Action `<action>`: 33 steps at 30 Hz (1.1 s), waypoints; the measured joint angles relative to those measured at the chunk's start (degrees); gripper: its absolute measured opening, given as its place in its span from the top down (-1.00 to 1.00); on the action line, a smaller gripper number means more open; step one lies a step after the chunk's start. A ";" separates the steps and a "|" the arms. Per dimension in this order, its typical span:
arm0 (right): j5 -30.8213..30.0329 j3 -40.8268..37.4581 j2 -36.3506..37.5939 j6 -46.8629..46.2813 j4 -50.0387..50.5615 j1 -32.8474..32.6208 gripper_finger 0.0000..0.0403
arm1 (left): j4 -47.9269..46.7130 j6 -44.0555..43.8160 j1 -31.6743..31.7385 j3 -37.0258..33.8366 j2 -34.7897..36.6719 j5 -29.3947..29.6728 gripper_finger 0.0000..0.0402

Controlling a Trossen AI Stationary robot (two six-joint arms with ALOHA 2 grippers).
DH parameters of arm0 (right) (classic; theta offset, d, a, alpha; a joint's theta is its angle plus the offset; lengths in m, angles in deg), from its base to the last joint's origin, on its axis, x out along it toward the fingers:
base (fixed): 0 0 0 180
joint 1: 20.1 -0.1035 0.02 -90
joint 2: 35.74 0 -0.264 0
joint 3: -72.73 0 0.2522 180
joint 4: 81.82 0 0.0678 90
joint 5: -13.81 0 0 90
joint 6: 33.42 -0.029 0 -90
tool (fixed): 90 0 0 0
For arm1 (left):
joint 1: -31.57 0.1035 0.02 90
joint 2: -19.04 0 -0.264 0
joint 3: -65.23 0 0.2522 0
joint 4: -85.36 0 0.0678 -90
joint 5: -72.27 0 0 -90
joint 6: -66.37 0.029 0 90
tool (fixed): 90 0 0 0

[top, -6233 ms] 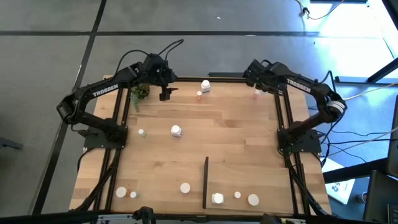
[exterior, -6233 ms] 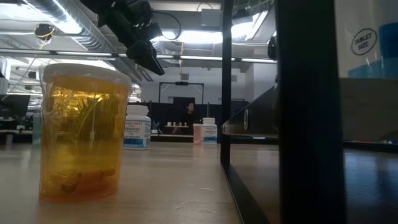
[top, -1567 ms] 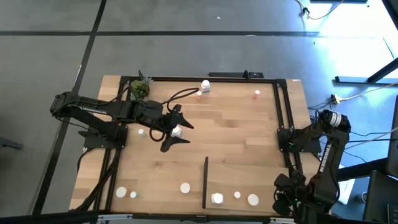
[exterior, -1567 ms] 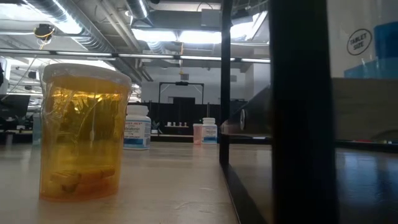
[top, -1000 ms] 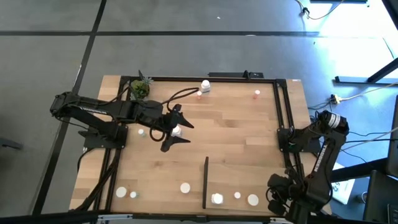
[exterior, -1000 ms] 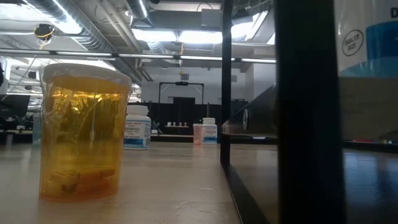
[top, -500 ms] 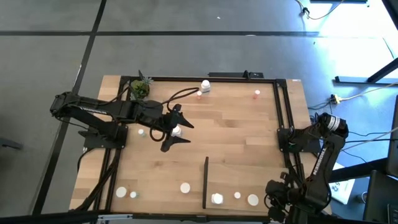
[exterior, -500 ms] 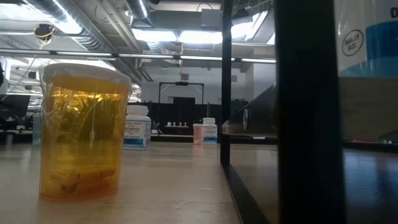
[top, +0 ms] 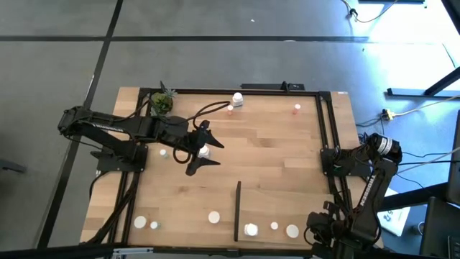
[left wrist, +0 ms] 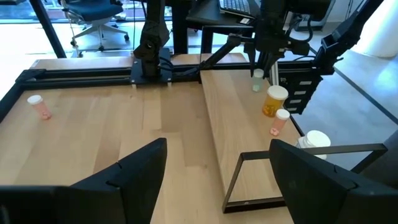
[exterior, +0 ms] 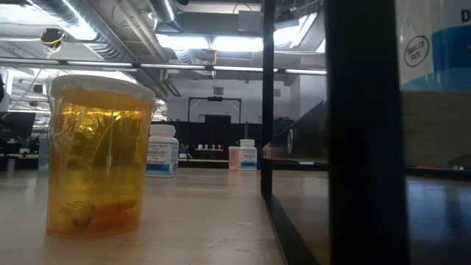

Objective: Pick and place medicine bottles onto shelf by color
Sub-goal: Put the top right blue pill bottle on the shelf

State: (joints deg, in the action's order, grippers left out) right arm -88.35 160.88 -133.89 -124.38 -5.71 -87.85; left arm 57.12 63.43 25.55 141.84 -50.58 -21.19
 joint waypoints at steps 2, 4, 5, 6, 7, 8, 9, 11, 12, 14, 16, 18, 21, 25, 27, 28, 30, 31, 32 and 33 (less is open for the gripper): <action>0.02 0.00 0.00 0.00 0.10 0.00 0.36 | 0.00 -0.01 0.00 0.00 0.00 0.00 -0.38; 0.03 0.00 0.00 0.00 0.12 0.00 0.36 | 0.00 -0.03 0.00 0.00 0.00 0.00 -0.38; 0.05 0.00 0.00 0.00 0.15 0.00 0.36 | 0.00 -0.04 0.00 0.00 0.00 0.00 -0.38; 0.09 0.00 0.00 -0.01 0.14 0.00 0.36 | 0.00 -0.04 0.00 0.00 0.00 0.00 -0.38; 0.10 0.00 0.00 -0.02 0.13 0.00 0.36 | 0.00 -0.05 0.00 0.00 0.00 0.00 -0.38; 0.12 0.00 0.00 0.00 0.15 0.00 0.36 | 0.00 -0.07 0.00 0.00 0.00 0.00 -0.38; 0.15 0.00 0.00 -0.02 0.15 0.00 0.36 | 0.00 -0.07 0.00 0.00 0.00 0.00 -0.38; 0.15 0.00 0.00 -0.02 0.17 0.00 0.36 | 0.00 -0.07 0.00 0.00 0.00 0.00 -0.38; 0.15 0.00 0.00 -0.01 0.17 0.00 0.36 | 0.00 -0.08 0.00 0.00 0.00 0.00 -0.38; 0.17 0.00 0.00 -0.02 0.17 0.00 0.34 | 0.00 -0.07 0.00 0.00 0.00 0.00 -0.38; 0.19 -0.01 0.00 -0.01 0.17 0.00 0.31 | 0.00 -0.09 0.00 0.00 0.00 0.00 -0.38; 0.43 -0.09 -0.11 0.00 0.37 0.00 0.26 | 0.01 -0.09 0.00 0.00 0.00 0.00 -0.38; 0.47 -0.13 -0.15 0.15 0.41 0.02 0.22 | 0.00 -0.09 0.00 0.00 0.00 0.00 -0.38; 1.48 -0.13 -0.15 0.17 0.38 0.02 0.21 | 0.00 -0.07 0.00 0.00 0.00 0.00 -0.38; 1.46 -0.13 -0.15 0.17 0.39 0.02 0.21 | 0.00 0.00 0.00 0.00 0.00 0.00 -0.38; 1.46 -0.13 -0.15 0.17 0.39 0.02 0.21 | 0.00 0.00 -0.02 0.00 0.00 -0.01 -0.38; 1.44 -0.13 -0.13 0.17 0.37 0.06 0.21 | 0.00 0.05 -0.04 0.00 0.00 -0.68 -0.38; 1.45 -0.13 -0.13 0.15 0.34 0.07 0.21 | 0.00 0.12 -0.02 0.00 0.00 -1.37 -0.38; 1.48 -0.13 -0.13 0.08 0.28 0.07 0.20 | 0.02 0.32 -0.04 0.00 0.00 -2.06 -0.38; 1.63 -0.13 -0.13 0.07 0.03 0.07 0.20 | 0.00 0.37 -0.02 0.00 0.00 -2.54 -0.38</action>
State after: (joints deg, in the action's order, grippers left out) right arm -86.72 160.75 -134.02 -124.31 -5.68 -87.78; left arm 57.12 63.80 25.52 141.84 -50.58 -23.74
